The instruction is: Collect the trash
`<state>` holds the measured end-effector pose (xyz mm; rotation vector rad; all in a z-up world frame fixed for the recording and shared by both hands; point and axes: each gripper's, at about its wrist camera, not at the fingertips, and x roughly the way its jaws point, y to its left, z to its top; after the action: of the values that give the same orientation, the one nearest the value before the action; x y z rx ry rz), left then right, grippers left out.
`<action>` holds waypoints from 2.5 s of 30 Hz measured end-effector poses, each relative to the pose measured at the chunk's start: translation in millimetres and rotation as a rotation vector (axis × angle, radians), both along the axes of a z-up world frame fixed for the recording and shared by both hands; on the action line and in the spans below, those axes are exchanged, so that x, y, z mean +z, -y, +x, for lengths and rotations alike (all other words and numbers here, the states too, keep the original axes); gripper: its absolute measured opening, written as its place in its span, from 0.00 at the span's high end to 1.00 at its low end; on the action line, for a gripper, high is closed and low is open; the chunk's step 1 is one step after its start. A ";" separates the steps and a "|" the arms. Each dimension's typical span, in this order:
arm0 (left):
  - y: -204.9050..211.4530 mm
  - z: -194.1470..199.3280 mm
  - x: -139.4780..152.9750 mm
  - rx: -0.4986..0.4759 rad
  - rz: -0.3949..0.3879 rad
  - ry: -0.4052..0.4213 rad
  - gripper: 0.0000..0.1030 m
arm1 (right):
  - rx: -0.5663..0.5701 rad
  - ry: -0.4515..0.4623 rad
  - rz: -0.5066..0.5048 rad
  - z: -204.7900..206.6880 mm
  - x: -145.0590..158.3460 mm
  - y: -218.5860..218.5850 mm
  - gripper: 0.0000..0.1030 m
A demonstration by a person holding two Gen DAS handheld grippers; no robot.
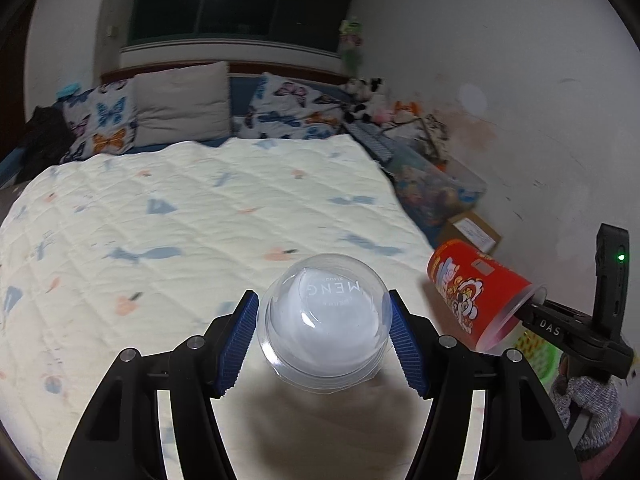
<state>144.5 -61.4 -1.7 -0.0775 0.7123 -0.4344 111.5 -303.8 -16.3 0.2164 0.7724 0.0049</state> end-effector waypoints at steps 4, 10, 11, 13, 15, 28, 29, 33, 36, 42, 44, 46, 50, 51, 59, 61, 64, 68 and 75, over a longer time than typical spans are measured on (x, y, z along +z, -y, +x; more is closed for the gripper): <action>32.5 -6.1 1.4 -0.054 0.000 -0.002 0.40 | -0.058 -0.016 -0.028 -16.9 -5.1 33.9 0.91; 81.5 -10.9 0.4 -0.136 0.006 -0.014 0.40 | -0.132 -0.027 -0.068 -40.8 -11.5 75.3 0.91; 87.3 -11.4 0.1 -0.145 0.010 -0.014 0.40 | -0.141 -0.031 -0.071 -42.7 -13.0 81.1 0.91; 99.0 -12.4 -0.1 -0.164 0.017 -0.014 0.40 | -0.172 -0.035 -0.058 -47.8 -16.3 97.4 0.91; 112.1 -13.0 -0.2 -0.183 0.025 -0.014 0.40 | -0.200 -0.043 -0.049 -50.6 -18.9 111.1 0.88; 175.0 -14.2 -6.7 -0.276 0.054 -0.036 0.40 | -0.292 -0.132 -0.053 -65.4 -41.5 169.2 0.53; 179.4 -14.5 -7.3 -0.285 0.055 -0.037 0.40 | -0.294 -0.132 -0.052 -66.8 -41.6 171.0 0.51; 194.3 -15.4 -7.8 -0.310 0.062 -0.040 0.40 | -0.312 -0.123 -0.051 -74.1 -38.8 179.1 0.44; 205.8 -17.0 -8.4 -0.332 0.063 -0.043 0.40 | -0.327 -0.113 -0.047 -81.7 -34.7 185.0 0.38; 236.3 -18.1 -18.0 -0.382 0.075 -0.066 0.40 | -0.347 -0.098 -0.045 -95.1 -27.3 191.5 0.31; 247.2 -20.1 -21.6 -0.398 0.085 -0.074 0.39 | -0.349 -0.095 -0.039 -99.5 -25.8 192.8 0.30; 259.1 -21.8 -26.0 -0.417 0.091 -0.088 0.39 | -0.353 -0.093 -0.043 -102.4 -24.2 193.7 0.29; 273.7 -24.4 -31.9 -0.442 0.105 -0.099 0.39 | -0.361 -0.091 -0.039 -109.2 -22.5 196.5 0.29; 276.8 -24.9 -33.4 -0.447 0.110 -0.101 0.39 | -0.363 -0.089 -0.035 -110.8 -22.2 197.3 0.29; 289.2 -26.0 -44.6 -0.466 0.127 -0.119 0.31 | -0.370 -0.089 -0.015 -119.6 -24.1 198.0 0.27; 289.1 -27.8 -45.3 -0.469 0.127 -0.119 0.31 | -0.370 -0.088 -0.014 -120.9 -24.1 197.8 0.27; 286.9 -29.3 -45.1 -0.468 0.123 -0.118 0.30 | -0.368 -0.083 -0.011 -122.3 -23.8 196.4 0.26; 281.6 -33.0 -41.0 -0.468 0.116 -0.114 0.29 | -0.364 -0.076 -0.009 -125.0 -20.5 192.1 0.26; 259.7 -41.1 -25.4 -0.441 0.118 -0.067 0.22 | -0.332 -0.060 0.000 -126.0 -10.9 173.2 0.24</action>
<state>103.4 -321.1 -27.1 0.1804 0.8207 -0.8123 -14.5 -477.0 -27.1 0.3438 0.7886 -0.3165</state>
